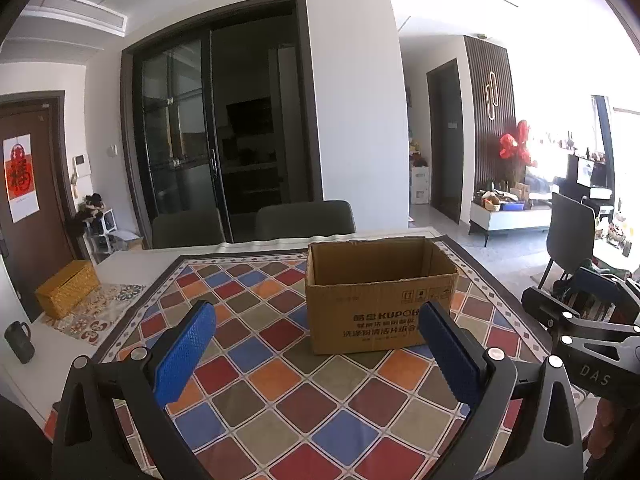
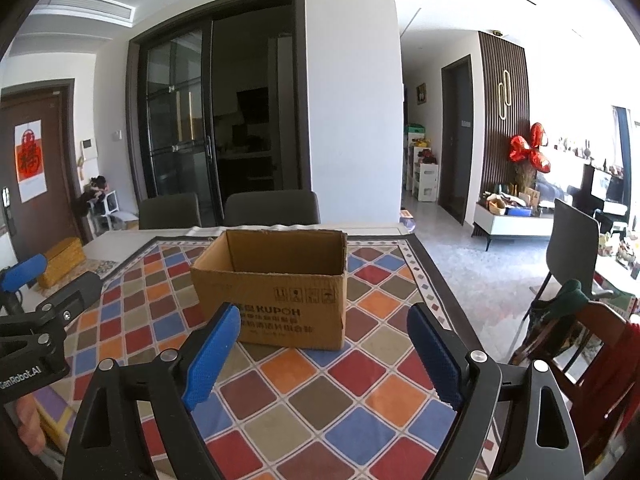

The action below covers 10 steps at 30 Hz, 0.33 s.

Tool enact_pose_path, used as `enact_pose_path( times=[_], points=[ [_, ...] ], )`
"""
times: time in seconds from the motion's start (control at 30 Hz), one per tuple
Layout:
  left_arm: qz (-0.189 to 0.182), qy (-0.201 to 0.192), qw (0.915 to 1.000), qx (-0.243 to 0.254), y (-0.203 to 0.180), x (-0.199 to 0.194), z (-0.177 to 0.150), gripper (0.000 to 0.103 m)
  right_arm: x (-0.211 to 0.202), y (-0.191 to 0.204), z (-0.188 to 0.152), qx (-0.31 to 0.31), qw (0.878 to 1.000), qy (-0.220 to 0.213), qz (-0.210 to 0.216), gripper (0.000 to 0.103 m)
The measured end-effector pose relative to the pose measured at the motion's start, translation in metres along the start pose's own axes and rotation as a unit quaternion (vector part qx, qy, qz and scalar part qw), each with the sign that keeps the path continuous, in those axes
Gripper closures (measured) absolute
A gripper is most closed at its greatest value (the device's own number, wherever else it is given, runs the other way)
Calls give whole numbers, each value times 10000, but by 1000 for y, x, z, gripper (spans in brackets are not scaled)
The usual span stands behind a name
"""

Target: Organize snacks

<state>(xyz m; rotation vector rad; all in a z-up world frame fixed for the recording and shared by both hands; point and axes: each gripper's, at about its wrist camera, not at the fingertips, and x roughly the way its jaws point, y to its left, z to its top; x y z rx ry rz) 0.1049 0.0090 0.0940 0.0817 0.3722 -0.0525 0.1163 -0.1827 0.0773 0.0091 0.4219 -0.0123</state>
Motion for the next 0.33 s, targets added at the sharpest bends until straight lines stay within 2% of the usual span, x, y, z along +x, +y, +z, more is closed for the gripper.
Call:
enact_pose_path(
  times=[0.33],
  points=[
    [68, 64, 10000, -22, 0, -2, 0, 0, -6, 0, -3, -27, 10000, 40, -2, 17]
  ],
)
